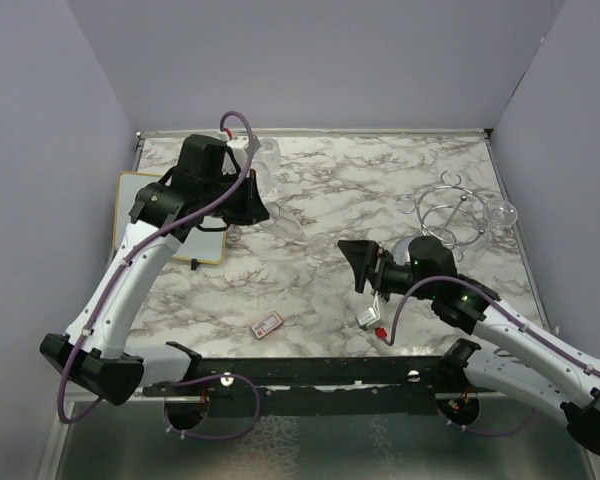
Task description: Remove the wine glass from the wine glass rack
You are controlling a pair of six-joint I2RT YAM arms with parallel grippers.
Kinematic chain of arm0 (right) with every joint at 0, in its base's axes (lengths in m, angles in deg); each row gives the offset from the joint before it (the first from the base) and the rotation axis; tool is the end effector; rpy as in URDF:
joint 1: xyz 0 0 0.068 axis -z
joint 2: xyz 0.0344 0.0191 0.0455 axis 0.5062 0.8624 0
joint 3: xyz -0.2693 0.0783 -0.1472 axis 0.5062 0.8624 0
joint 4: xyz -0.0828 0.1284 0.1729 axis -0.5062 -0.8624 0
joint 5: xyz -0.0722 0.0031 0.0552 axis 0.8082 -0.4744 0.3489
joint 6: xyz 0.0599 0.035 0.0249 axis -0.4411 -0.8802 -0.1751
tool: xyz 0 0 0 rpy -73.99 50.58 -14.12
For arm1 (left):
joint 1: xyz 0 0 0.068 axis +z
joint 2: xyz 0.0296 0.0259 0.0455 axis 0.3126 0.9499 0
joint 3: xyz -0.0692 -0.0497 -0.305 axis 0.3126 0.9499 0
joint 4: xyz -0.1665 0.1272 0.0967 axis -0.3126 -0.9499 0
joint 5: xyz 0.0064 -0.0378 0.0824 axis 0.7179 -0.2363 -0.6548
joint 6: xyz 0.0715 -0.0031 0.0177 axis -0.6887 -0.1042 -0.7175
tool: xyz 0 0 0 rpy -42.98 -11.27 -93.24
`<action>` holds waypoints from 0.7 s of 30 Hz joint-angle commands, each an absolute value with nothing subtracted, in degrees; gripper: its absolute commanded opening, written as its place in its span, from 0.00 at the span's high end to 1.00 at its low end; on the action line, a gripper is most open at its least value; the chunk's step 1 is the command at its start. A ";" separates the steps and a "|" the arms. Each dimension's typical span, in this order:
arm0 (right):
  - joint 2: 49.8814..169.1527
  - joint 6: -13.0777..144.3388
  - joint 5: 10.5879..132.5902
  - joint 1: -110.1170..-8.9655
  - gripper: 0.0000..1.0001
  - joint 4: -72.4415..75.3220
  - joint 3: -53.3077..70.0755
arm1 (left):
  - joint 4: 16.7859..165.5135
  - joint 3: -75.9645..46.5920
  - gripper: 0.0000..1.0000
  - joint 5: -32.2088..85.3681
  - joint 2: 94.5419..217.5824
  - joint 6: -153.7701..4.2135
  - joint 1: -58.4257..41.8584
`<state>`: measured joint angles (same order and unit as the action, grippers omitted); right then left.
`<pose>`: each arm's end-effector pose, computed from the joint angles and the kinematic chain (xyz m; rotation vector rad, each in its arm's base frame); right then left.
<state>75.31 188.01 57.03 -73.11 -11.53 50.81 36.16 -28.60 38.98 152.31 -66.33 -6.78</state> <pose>0.0909 0.1157 0.2875 -2.0276 0.1432 -0.4126 0.1866 -0.1111 0.4360 0.3037 2.3023 -0.8172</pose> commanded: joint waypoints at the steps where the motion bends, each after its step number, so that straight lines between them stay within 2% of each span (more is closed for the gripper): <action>1: 75.68 173.14 50.75 -73.48 0.00 -13.09 45.57 | 32.57 -31.31 1.00 24.80 154.48 -68.31 -6.96; 6: 77.92 139.41 48.94 -73.48 0.00 -6.81 37.19 | 31.48 -31.13 1.00 13.72 159.09 -71.48 -6.98; 11: 81.45 117.13 51.00 -73.48 0.00 -3.60 28.99 | 31.56 -32.83 1.00 8.48 163.55 -72.90 -6.84; 14: 83.96 99.18 65.15 -73.48 0.00 1.91 25.20 | 31.48 -34.70 1.00 5.95 165.94 -73.46 -6.54; 16: 87.37 89.99 77.47 -73.43 0.00 -1.68 19.97 | 31.43 -35.68 1.00 5.22 167.43 -74.20 -6.06; 21: 97.92 87.92 89.18 -73.40 0.00 -18.58 6.51 | 30.15 -40.23 1.00 7.73 171.95 -74.75 -4.00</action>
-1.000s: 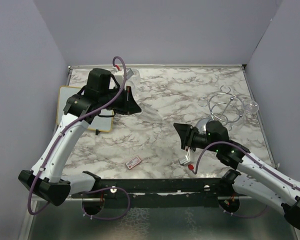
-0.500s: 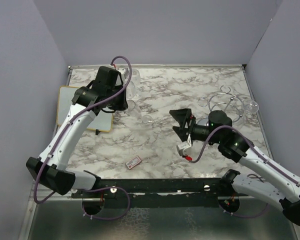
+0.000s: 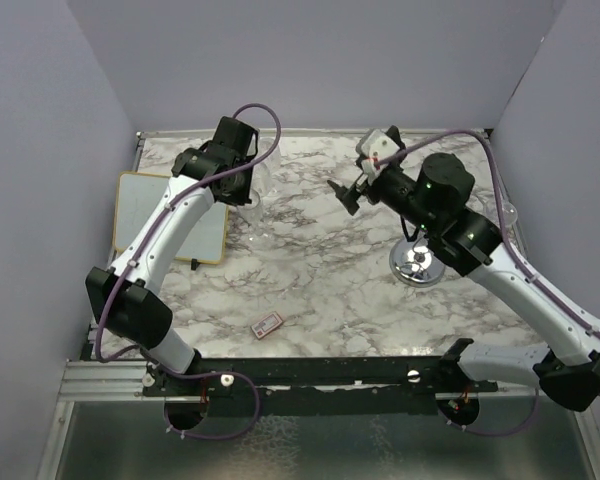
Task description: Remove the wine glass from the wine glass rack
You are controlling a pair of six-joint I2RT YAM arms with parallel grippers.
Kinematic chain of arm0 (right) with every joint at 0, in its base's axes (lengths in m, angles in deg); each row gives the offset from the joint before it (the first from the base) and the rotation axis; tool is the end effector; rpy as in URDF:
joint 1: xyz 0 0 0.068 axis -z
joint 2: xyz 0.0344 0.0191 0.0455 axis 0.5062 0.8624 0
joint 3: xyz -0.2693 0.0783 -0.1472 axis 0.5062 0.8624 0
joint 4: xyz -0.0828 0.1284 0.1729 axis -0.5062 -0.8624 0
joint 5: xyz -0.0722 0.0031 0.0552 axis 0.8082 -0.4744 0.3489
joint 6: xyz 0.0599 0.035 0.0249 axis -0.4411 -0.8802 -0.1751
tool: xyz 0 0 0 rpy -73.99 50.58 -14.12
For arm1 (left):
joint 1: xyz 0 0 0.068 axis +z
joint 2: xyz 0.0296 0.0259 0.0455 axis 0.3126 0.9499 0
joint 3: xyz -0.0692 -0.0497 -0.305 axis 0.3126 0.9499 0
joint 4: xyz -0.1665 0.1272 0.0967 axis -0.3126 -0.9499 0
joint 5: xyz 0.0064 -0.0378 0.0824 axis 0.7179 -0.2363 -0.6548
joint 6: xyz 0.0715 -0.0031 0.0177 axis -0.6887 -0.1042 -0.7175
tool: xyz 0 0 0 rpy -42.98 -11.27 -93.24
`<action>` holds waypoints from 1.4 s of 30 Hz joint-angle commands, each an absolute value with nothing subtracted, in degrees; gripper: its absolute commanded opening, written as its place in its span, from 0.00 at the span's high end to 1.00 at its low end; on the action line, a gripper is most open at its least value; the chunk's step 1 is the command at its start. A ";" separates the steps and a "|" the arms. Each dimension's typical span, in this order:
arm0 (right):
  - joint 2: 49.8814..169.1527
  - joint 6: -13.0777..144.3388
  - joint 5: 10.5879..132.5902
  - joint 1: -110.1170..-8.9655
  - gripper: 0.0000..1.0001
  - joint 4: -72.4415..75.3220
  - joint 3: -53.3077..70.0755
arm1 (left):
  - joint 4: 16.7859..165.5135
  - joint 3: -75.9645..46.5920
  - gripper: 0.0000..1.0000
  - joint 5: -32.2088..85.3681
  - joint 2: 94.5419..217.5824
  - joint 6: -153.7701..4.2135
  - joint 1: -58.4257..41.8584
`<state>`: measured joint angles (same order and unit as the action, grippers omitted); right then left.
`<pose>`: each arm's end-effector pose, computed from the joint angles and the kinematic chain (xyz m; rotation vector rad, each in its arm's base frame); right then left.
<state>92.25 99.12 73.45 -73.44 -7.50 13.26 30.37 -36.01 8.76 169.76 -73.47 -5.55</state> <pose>0.1579 0.1559 0.4701 -0.9913 1.2865 0.3016 0.2791 -0.1118 0.3892 0.1699 2.4942 -0.0548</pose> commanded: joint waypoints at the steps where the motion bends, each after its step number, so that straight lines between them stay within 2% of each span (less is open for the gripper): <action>1: 99.14 86.97 92.21 -73.38 0.00 -19.64 5.52 | 30.15 -40.92 1.00 8.11 172.71 -74.87 -3.88; 4: 101.46 84.09 95.35 -73.39 0.00 -23.82 1.88 | 29.55 -42.82 1.00 8.23 175.22 -75.02 -3.57; 11: 101.89 80.15 92.11 -73.35 0.00 -29.94 -5.41 | 28.93 -44.64 0.96 8.80 177.77 -75.00 -3.30; 14: 100.16 79.79 90.93 -73.39 0.00 -29.56 -5.56 | 28.76 -44.77 0.89 8.74 177.78 -74.90 -3.32; 17: 98.47 79.63 90.82 -73.39 0.00 -29.09 -5.21 | 28.61 -44.79 0.76 8.45 177.77 -74.98 -3.23; 25: 96.16 78.31 89.94 -73.39 0.00 -30.89 -5.93 | 27.60 -48.54 0.55 8.26 177.51 -74.76 -3.16; 31: 92.70 77.38 88.95 -73.39 0.00 -31.63 -6.58 | 28.79 -51.69 0.34 11.35 173.28 -73.43 -3.31; 33: 90.94 77.09 88.68 -73.37 0.00 -31.50 -6.20 | 30.42 -51.32 0.30 13.34 170.74 -72.63 -3.27; 37: 87.23 75.75 87.26 -73.39 0.00 -31.18 -4.94 | 39.92 -44.42 0.19 22.32 162.83 -68.81 -3.99; 42: 82.07 73.71 85.53 -73.39 0.00 -29.55 -2.19 | 60.72 -29.10 0.15 37.12 152.62 -60.58 -8.06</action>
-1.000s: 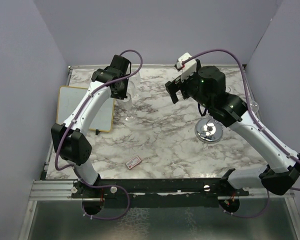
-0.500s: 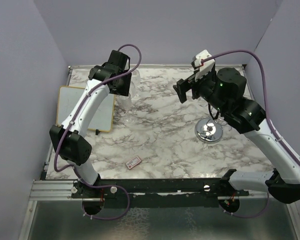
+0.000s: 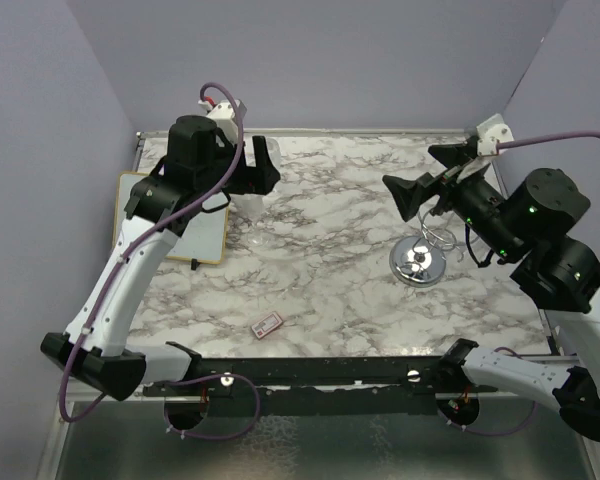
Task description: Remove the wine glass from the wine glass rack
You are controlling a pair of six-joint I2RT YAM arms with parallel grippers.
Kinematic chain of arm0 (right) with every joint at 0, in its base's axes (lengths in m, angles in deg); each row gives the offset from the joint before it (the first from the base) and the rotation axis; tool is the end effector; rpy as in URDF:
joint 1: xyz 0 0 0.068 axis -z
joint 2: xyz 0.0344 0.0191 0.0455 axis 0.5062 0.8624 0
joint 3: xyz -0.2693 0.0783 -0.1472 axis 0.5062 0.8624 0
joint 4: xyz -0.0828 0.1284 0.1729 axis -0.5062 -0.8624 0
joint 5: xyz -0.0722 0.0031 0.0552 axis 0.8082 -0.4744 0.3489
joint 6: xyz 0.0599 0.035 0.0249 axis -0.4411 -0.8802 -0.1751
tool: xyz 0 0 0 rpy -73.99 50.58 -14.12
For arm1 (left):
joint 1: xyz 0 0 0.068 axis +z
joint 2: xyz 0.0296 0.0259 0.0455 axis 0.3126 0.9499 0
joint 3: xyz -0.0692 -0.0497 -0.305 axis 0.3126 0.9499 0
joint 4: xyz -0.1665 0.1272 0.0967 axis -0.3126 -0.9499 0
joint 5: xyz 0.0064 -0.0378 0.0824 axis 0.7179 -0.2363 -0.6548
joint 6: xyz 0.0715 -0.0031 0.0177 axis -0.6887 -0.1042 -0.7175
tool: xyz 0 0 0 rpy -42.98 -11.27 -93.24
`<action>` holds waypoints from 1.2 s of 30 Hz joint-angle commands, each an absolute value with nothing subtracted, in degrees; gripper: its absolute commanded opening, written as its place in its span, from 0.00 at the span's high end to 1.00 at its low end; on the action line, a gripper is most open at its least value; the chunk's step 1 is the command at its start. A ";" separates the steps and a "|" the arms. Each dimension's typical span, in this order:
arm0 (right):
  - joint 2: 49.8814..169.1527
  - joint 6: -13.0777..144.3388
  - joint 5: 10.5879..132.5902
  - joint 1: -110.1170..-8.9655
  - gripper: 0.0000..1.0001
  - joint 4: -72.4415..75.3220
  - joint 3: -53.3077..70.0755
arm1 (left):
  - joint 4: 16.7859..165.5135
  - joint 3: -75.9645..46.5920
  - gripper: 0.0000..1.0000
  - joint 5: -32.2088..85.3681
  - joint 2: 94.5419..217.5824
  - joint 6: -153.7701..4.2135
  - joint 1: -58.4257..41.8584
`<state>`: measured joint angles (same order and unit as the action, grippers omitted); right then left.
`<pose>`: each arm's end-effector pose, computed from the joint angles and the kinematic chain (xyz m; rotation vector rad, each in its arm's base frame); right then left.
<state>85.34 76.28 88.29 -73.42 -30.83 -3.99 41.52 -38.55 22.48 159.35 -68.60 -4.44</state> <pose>0.1063 0.0860 0.5293 -0.5269 1.5276 0.4035 0.2390 -0.1047 0.4690 0.1359 2.1315 -0.4971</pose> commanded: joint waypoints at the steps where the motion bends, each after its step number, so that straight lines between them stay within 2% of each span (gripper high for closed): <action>1: 81.09 73.30 85.43 -73.39 0.00 -29.46 -1.74 | 64.92 -25.01 0.14 38.40 150.74 -59.27 -10.05; 6: 76.12 71.38 85.91 -73.38 0.00 -29.69 0.25 | 80.77 -12.81 0.13 33.41 148.15 -55.38 -23.30; 10: 71.95 69.72 88.09 -73.39 0.00 -27.57 2.75 | 102.73 3.04 0.13 22.61 145.74 -47.78 -33.46; 12: 70.11 69.13 88.75 -73.39 0.00 -26.58 3.52 | 109.09 6.87 0.12 16.91 147.30 -46.34 -39.56; 18: 67.18 67.91 89.80 -73.37 0.00 -27.87 3.22 | 113.87 3.10 0.11 5.20 158.58 -53.33 -52.46; 22: 65.73 66.99 89.89 -73.39 0.00 -28.20 2.75 | 124.29 4.94 0.11 -1.76 164.71 -58.75 -58.10; 32: 63.47 66.80 90.45 -73.39 0.00 -30.14 1.60 | 136.98 4.30 0.13 -4.32 182.91 -66.95 -59.83; 36: 62.79 66.82 90.79 -73.39 0.00 -30.42 1.81 | 137.48 0.84 0.18 -6.24 188.71 -68.64 -59.25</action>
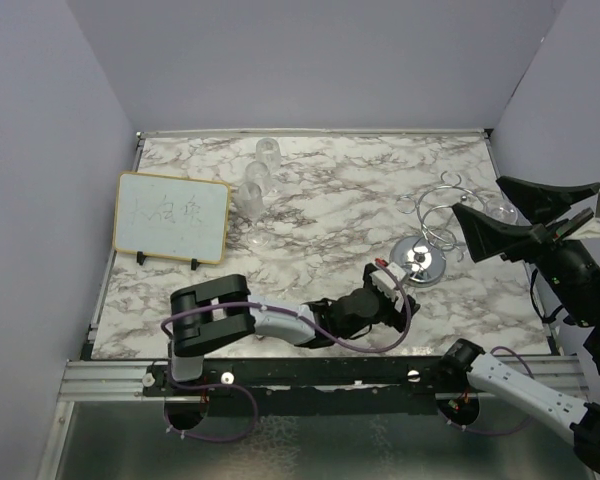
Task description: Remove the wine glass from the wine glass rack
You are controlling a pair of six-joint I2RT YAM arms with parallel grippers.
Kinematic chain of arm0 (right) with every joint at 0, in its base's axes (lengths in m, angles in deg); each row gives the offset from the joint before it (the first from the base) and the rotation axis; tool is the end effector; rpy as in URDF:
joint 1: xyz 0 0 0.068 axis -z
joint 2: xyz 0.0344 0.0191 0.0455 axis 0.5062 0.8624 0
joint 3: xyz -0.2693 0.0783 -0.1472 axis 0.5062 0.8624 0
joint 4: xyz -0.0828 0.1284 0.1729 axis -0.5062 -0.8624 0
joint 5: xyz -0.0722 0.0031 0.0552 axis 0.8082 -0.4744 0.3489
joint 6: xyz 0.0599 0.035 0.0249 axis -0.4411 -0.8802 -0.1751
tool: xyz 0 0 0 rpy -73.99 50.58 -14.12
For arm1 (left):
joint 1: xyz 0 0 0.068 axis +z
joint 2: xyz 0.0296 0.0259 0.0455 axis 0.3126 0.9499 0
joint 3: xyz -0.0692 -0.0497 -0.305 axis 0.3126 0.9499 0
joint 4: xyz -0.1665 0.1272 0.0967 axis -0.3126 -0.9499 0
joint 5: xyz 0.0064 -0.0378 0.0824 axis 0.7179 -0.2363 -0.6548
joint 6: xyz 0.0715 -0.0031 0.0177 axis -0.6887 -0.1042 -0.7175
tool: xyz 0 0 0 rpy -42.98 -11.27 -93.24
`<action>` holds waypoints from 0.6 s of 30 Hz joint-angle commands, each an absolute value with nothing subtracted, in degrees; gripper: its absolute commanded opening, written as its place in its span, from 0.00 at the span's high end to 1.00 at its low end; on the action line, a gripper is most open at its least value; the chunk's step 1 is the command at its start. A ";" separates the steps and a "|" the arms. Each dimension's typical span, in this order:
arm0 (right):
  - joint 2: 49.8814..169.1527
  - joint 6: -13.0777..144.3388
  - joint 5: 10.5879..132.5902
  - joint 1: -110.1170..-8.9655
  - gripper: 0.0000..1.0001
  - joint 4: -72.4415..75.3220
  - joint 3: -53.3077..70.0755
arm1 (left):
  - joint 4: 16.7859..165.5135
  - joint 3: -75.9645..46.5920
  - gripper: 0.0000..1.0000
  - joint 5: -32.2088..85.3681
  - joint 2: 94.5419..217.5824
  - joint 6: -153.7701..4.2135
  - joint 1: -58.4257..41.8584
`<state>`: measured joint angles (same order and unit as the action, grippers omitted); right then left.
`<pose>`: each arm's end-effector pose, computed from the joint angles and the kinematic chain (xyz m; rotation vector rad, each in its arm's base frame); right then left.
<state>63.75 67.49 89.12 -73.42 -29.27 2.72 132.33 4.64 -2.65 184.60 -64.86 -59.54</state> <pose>0.0087 -0.0063 0.5205 -0.2936 1.3101 0.5971 0.1073 -0.3908 0.2683 0.5840 1.6997 -0.9662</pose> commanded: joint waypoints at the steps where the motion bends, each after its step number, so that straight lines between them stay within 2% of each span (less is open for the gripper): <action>1: 62.58 66.82 90.83 -73.39 0.00 -30.38 1.96 | 137.45 -0.09 0.21 -5.92 190.15 -68.60 -58.73; 7: 63.30 67.17 91.77 -73.39 0.00 -32.05 1.53 | 138.17 -3.53 0.34 -0.91 196.20 -64.53 -54.08; 14: 64.73 67.95 93.86 -73.39 0.00 -34.54 0.39 | 139.67 -7.64 0.45 4.09 201.09 -63.83 -49.35; 18: 64.80 68.11 94.12 -73.39 0.00 -34.60 0.30 | 140.12 -10.73 0.46 5.76 203.52 -65.39 -47.90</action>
